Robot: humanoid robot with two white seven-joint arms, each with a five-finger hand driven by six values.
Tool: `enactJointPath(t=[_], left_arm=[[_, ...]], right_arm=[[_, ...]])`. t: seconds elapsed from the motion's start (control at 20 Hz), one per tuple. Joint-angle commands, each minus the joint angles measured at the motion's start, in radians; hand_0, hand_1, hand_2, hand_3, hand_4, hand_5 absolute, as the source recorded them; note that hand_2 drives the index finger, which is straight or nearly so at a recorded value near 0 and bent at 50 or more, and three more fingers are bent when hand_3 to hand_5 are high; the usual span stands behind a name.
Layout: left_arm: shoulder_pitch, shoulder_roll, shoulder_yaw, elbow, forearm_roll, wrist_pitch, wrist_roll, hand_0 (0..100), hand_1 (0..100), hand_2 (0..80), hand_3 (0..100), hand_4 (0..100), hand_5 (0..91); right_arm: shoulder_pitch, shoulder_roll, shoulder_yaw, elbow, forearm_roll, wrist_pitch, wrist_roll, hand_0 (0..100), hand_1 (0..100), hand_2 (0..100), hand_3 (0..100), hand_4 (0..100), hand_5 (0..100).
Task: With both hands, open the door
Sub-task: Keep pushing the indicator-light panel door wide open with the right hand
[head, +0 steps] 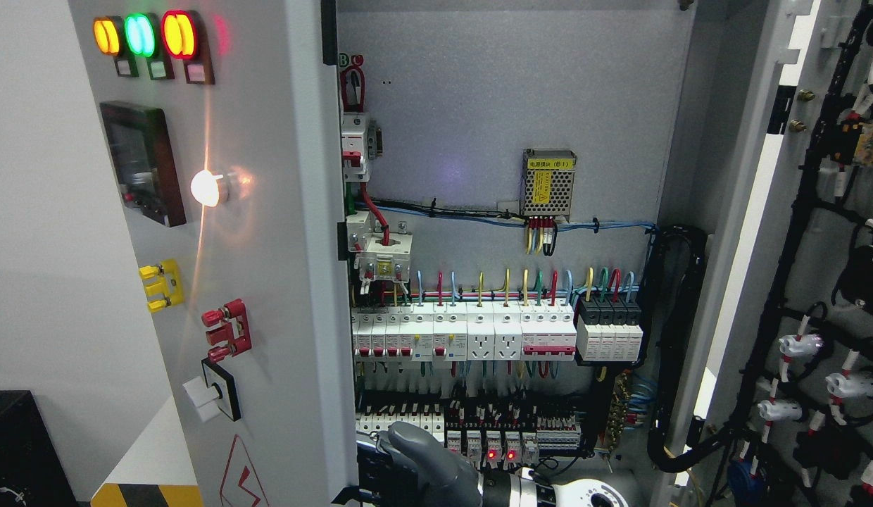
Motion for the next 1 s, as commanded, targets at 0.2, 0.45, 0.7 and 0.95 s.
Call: enactJointPath(t=[0.2, 0.45, 0.7, 0.95], left_arm=[[0.000, 0.001, 0.000, 0.023, 0.000, 0.001, -0.001, 0, 0, 0.0, 0, 0, 0.0], [0.000, 0.001, 0.000, 0.023, 0.000, -0.001, 0.001, 0, 0, 0.0, 0, 0, 0.0], [0.000, 0.000, 0.000, 0.023, 0.000, -0.001, 0.001, 0, 0, 0.0, 0, 0, 0.0], [0.000, 0.000, 0.000, 0.023, 0.000, 0.001, -0.001, 0, 0, 0.0, 0, 0, 0.0]], right_arm=[[0.016, 0.008, 0.054, -0.071, -0.080, 0.001, -0.004, 0, 0, 0, 0, 0, 0], [0.016, 0.010, 0.081, -0.065, -0.074, 0.000, -0.008, 0, 0, 0, 0, 0, 0], [0.016, 0.024, 0.111, -0.059, -0.071, -0.002, -0.008, 0, 0, 0, 0, 0, 0], [0.016, 0.030, 0.137, -0.043, -0.057, -0.002, -0.011, 0, 0, 0, 0, 0, 0]])
